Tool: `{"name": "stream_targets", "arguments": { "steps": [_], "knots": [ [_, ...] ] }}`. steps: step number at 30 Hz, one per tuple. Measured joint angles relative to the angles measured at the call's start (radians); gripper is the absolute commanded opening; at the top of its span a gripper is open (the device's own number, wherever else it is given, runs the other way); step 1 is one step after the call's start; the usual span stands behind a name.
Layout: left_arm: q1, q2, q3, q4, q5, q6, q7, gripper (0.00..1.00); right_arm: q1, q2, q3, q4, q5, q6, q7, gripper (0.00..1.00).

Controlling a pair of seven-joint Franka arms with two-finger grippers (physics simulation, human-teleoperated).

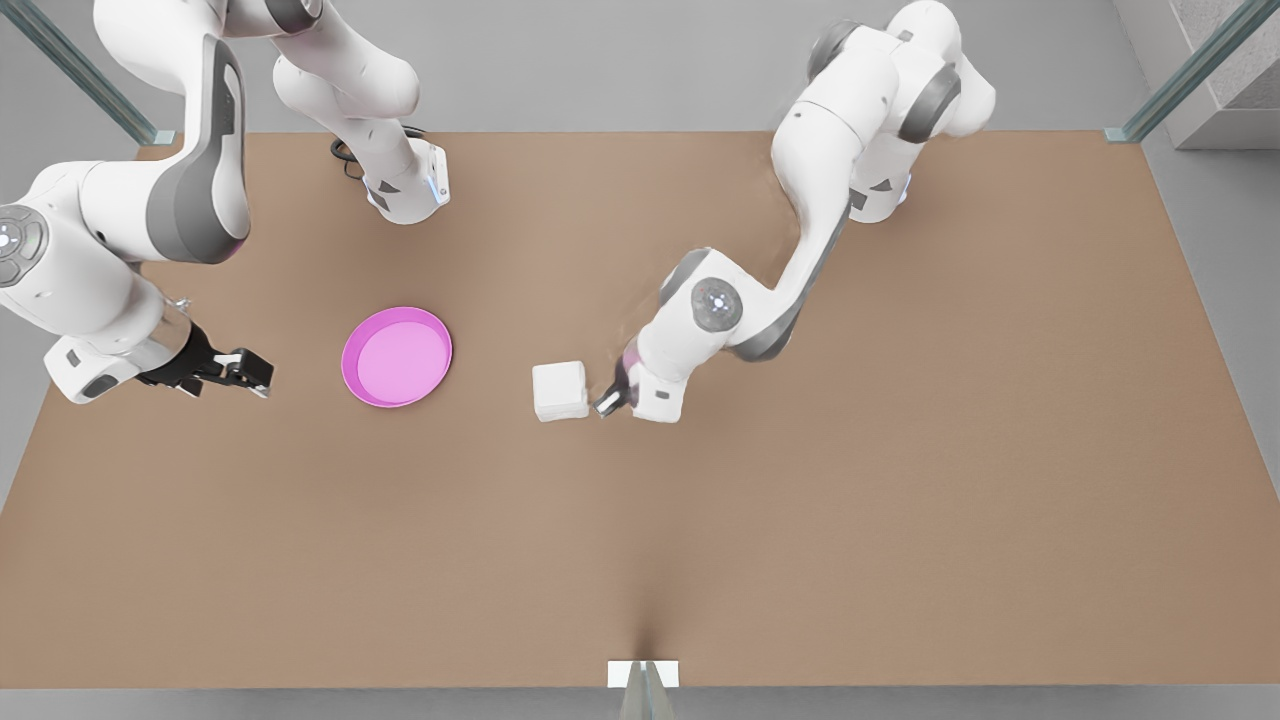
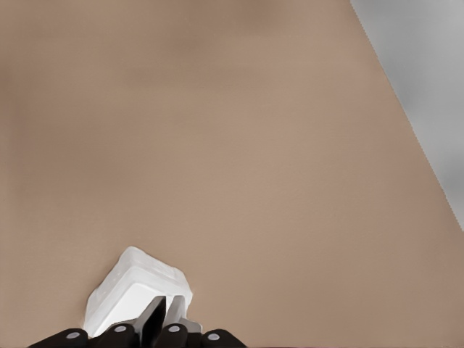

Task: Pack egg into the box and close the box lid

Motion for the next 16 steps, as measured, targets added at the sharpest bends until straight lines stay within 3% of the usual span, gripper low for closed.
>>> {"name": "stream_targets", "arguments": {
  "steps": [2,4,8,11,16],
  "knots": [
    [0.214,-0.080,0.001,0.065,0.163,-0.216,0.117,1.00,0.001,-0.001,0.001,0.000,0.000,0.000,-0.001,1.00],
    [0.261,-0.239,0.000,0.077,0.289,-0.402,0.242,1.00,0.001,-0.001,0.001,0.000,-0.001,-0.001,-0.001,1.00],
    [0.304,-0.492,-0.007,-0.109,0.401,-0.623,0.485,1.00,0.000,-0.002,0.001,-0.001,-0.002,-0.001,-0.002,1.00],
    [0.347,-0.553,-0.006,-0.196,0.422,-0.698,0.650,1.00,-0.002,-0.002,0.000,-0.002,-0.006,-0.002,-0.003,1.00],
    [0.342,-0.559,-0.007,-0.208,0.436,-0.766,0.871,1.00,-0.017,-0.002,0.001,-0.001,-0.010,-0.003,-0.005,1.00]
  ]
}}
